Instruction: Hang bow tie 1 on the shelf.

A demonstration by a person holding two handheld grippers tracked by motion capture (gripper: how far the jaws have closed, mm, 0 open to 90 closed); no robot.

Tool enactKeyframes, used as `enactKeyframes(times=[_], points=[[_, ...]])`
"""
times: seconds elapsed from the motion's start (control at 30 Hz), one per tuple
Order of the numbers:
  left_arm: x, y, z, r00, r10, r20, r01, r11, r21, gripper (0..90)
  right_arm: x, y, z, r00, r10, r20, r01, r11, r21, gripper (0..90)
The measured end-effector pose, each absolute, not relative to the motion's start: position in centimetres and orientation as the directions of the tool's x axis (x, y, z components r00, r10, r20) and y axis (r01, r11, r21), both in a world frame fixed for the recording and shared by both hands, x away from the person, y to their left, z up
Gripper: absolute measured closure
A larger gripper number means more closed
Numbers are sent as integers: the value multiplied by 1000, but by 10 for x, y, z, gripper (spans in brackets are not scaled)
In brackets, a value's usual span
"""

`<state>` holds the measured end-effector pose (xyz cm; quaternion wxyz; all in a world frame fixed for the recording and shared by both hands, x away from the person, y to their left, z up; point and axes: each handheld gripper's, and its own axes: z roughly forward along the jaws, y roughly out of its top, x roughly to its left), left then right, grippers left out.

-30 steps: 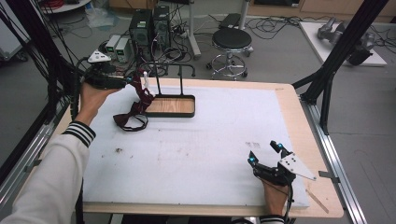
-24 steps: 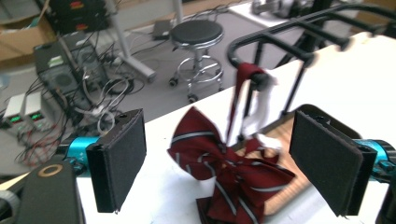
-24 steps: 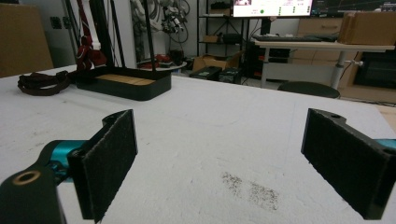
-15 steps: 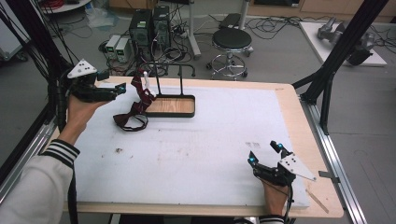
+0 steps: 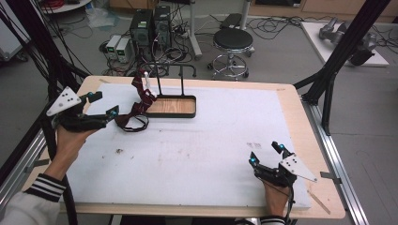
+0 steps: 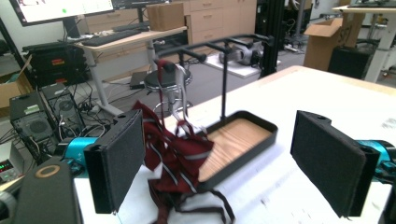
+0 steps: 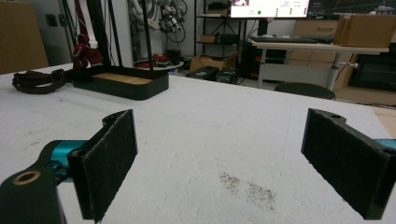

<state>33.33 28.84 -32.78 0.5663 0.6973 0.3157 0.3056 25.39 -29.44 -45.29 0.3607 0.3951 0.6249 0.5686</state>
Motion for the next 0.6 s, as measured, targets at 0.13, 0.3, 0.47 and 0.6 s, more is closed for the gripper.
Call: enactKeyframes(times=[0.13,0.3,0.47,0.6], points=[[316,291,-346,627,776,65,89,-154,984,177,254,-294,-453,-426,905,-7,77,44,996,97],[298,295,-369,628,777,47,64,-112,992,176,254,-294,-453,-426,905,-8,77,45,996,97],[292,297,-378,624,780,47,60,-108,992,177,253,-293,-453,-420,907,-12,76,49,996,97],[290,297,-382,625,779,56,52,-114,992,177,253,-293,-453,-417,909,-13,76,49,996,97]])
